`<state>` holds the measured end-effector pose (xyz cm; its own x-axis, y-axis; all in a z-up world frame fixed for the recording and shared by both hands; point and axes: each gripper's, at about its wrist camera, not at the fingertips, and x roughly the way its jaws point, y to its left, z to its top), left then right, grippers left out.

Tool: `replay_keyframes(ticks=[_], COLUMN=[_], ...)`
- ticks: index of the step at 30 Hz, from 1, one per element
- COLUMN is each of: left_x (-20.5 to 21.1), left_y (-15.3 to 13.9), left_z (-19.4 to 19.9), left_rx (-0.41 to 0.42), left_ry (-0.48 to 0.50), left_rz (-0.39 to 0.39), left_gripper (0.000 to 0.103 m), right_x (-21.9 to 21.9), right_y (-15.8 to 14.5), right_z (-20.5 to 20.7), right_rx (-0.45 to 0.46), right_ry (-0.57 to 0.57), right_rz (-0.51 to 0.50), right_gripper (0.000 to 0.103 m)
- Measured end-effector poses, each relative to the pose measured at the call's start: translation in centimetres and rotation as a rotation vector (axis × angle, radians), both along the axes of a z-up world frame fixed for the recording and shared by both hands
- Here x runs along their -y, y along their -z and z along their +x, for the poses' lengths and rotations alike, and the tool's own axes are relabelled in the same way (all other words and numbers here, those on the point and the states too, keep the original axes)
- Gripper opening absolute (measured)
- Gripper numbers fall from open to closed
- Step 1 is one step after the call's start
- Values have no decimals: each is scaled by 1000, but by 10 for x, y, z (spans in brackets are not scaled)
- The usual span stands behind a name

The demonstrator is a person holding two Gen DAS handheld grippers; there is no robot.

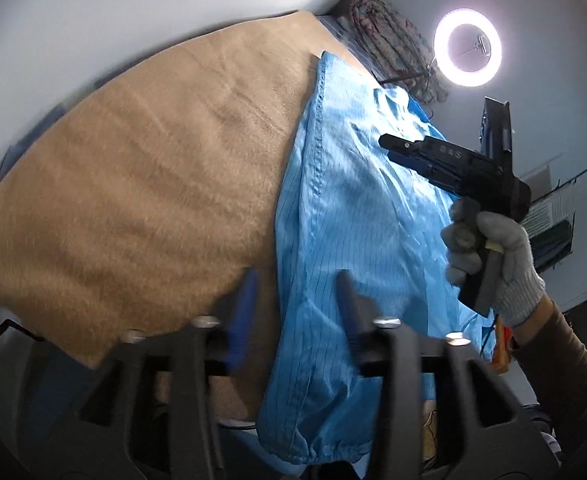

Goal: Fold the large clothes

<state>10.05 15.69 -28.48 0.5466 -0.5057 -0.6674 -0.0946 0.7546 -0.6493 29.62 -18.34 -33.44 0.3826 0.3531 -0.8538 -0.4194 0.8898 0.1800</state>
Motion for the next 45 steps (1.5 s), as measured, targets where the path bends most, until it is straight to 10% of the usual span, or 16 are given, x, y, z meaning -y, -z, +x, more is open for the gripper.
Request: replay_keyframes(ticks=[4, 6, 13, 16, 30, 37, 45], left_x=[13, 19, 20, 28, 60, 76, 111], left_y=[0, 2, -18, -28, -57, -72, -98], left_z=[-2, 3, 2, 1, 8, 14, 10], left_rx=[20, 10, 68, 95, 167, 199, 259], left_ry=[37, 63, 37, 57, 120, 162, 248], left_rz=[42, 52, 66, 101, 198, 235, 286], left_gripper=[41, 2, 2, 2, 1, 1, 1], right_x=[-16, -26, -45, -49, -135, -125, -51], right_y=[-1, 13, 13, -3, 12, 14, -27], right_z=[8, 15, 18, 17, 9, 11, 14], right_rx=[53, -6, -102, -128, -225, -191, -173], right_ry=[-17, -31, -45, -50, -99, -62, 3], right_rz=[-11, -14, -58, -24, -220, -246, 38], right_gripper=[37, 37, 44, 70, 68, 3, 0])
